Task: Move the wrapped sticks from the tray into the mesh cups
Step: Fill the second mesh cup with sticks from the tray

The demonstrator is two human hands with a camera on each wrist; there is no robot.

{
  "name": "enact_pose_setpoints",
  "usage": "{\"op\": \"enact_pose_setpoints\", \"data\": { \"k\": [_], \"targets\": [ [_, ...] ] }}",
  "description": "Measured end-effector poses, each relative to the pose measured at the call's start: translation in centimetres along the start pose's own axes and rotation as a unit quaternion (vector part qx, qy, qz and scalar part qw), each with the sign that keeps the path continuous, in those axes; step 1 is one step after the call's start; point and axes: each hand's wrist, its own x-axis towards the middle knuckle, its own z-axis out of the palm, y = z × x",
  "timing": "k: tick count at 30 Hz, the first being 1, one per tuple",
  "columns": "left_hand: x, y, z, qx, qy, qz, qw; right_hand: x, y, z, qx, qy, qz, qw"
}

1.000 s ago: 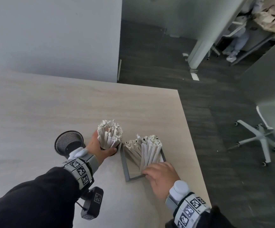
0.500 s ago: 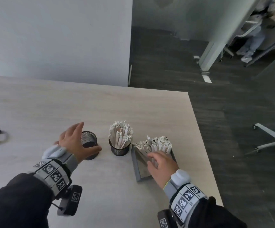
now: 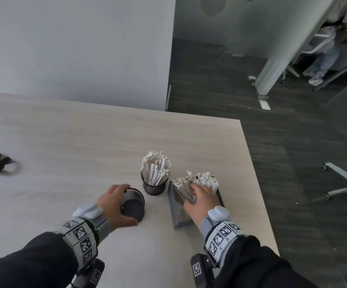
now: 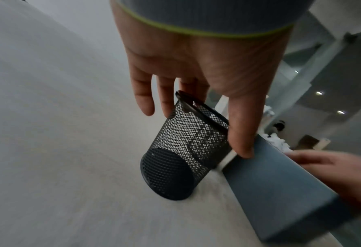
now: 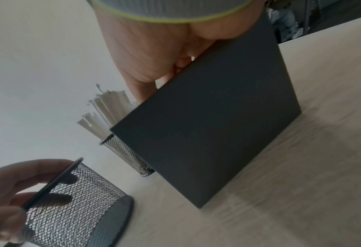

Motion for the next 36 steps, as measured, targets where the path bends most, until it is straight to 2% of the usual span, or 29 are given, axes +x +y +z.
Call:
{"op": "enact_pose_setpoints", "data": {
  "k": [4, 7, 14, 19, 24, 32, 36],
  "targets": [
    [-0.6, 2.4, 1.4, 0.029, -0.044, 0.053, 0.997, 0.7, -1.1, -0.1, -0.078, -0.025, -0.015, 0.997],
    [-0.4, 3.6, 2.2, 0.032, -0.043, 0.073, 0.996, 0.9, -1.5, 0.3, -0.085, -0.042, -0.026, 0.995],
    [0.1, 4.2, 2.2, 0.033, -0.048, 0.085, 0.995, 1.5, -2.0, 0.2, -0.108, -0.065, -0.002, 0.992],
    [0.1, 4.0, 2.3, 0.027, -0.047, 0.088, 0.995, 1.6, -2.6, -0.1, -0.097, -0.077, -0.004, 0.992],
    [0.2, 3.9, 2.4, 0.024, -0.046, 0.092, 0.994, 2.2, -3.2, -0.4, -0.076, -0.13, 0.0, 0.989],
    [0.2, 3.8, 2.4, 0.022, -0.048, 0.089, 0.995, 1.1, -3.4, -0.8, -0.062, -0.107, -0.009, 0.992],
    [0.3, 3.7, 2.4, 0.022, -0.055, 0.086, 0.995, 0.8, -3.9, -2.2, 0.02, -0.089, -0.002, 0.996]
  ]
}}
